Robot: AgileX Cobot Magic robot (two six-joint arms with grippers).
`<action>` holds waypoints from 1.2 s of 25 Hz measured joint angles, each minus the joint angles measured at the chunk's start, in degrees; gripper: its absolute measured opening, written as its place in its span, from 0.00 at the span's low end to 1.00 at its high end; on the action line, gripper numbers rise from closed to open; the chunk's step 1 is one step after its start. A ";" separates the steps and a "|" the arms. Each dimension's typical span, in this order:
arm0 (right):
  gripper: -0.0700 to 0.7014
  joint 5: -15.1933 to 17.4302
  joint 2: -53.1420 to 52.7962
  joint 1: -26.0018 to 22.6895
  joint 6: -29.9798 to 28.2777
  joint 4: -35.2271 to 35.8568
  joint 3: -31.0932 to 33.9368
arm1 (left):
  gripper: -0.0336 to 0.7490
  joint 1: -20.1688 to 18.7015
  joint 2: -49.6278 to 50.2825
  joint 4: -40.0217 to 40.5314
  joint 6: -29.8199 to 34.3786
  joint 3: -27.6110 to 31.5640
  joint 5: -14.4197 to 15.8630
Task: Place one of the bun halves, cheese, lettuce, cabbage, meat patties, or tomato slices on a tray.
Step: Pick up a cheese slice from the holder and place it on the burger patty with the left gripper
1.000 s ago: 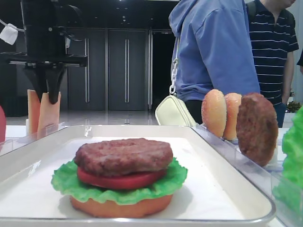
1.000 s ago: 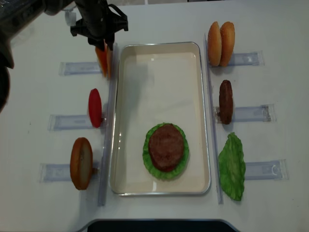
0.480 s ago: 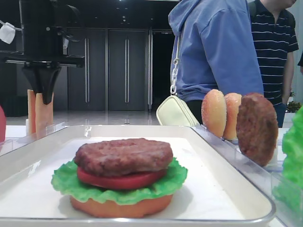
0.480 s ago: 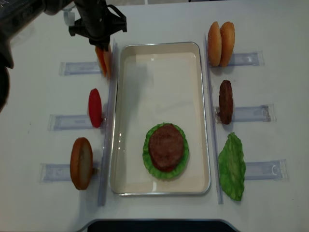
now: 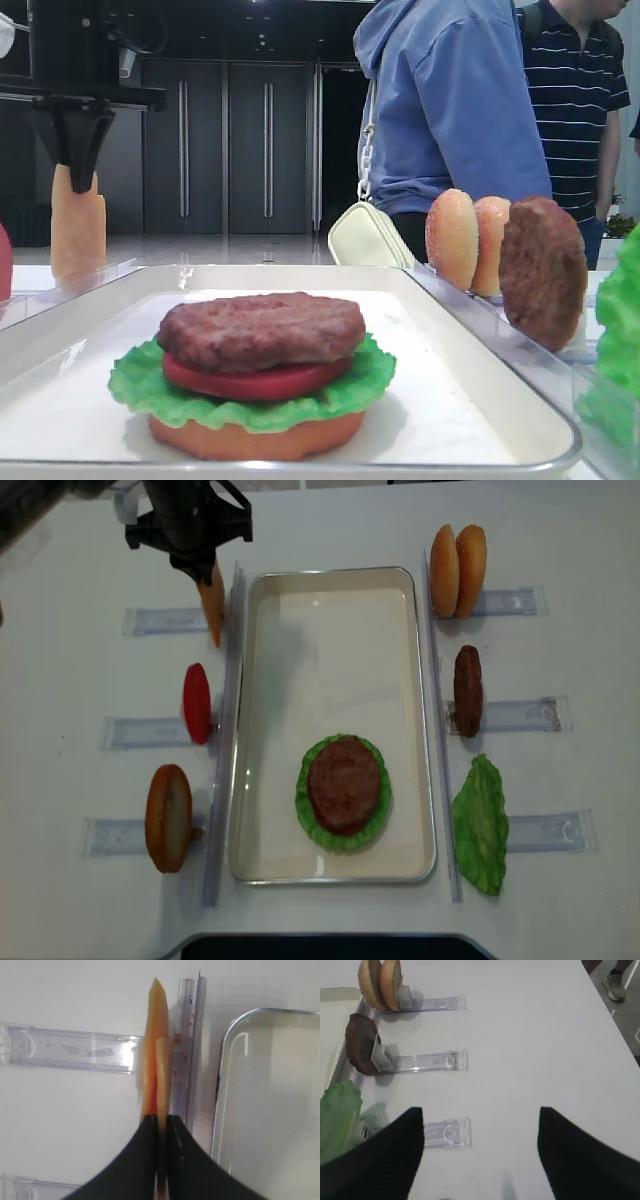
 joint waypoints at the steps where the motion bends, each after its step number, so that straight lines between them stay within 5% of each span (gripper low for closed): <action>1: 0.73 0.00 0.00 0.00 0.00 0.00 0.00 | 0.07 0.00 -0.25 0.00 0.08 0.00 0.24; 21: 0.73 0.00 0.00 0.00 0.00 0.00 0.00 | 0.07 -5.93 -7.06 -6.56 0.82 0.45 0.76; 30: 0.72 0.00 0.00 0.00 0.00 0.06 0.00 | 0.07 -7.02 -13.48 -10.22 0.99 9.53 -3.75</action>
